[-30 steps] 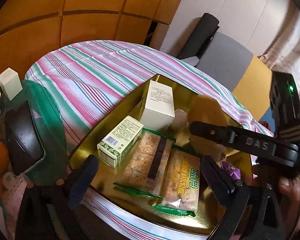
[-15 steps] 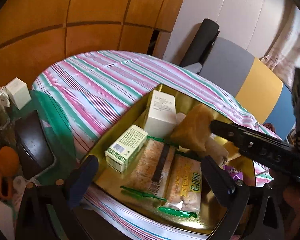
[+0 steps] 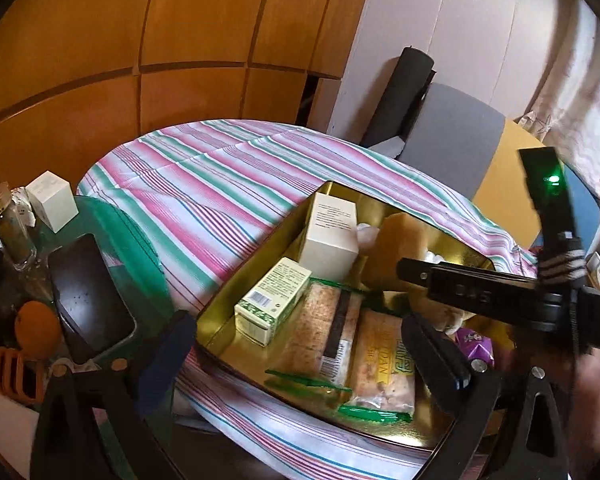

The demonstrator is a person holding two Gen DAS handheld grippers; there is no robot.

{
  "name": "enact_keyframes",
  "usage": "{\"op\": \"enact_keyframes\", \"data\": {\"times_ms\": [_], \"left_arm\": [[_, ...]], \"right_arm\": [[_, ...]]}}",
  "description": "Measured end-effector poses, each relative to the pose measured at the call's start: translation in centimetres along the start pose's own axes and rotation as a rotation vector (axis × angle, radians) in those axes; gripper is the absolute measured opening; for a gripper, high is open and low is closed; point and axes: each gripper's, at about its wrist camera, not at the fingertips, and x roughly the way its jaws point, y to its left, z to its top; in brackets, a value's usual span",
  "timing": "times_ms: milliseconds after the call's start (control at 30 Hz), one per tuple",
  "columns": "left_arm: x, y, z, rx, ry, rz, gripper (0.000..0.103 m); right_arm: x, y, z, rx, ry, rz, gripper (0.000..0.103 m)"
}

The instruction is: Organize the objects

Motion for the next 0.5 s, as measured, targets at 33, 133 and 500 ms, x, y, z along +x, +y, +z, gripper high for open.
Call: {"op": "enact_keyframes", "data": {"times_ms": [33,133,500], "left_arm": [[-0.1,-0.2,-0.1,0.005,-0.003,-0.004,0.103],[-0.3,-1.0,-0.3,0.03,-0.008,-0.014,0.103],[-1.5,-2.3,-0.5,0.049,-0.011,-0.014,0.103]], "right_arm": [[-0.4,0.3,-0.1,-0.005,-0.01,-0.004,0.054],[-1.8,0.5,-0.7,-0.02,-0.038,-0.032,0.055],[-5.2,0.3,-2.6,-0.023,-0.09,-0.105,0.056]]}}
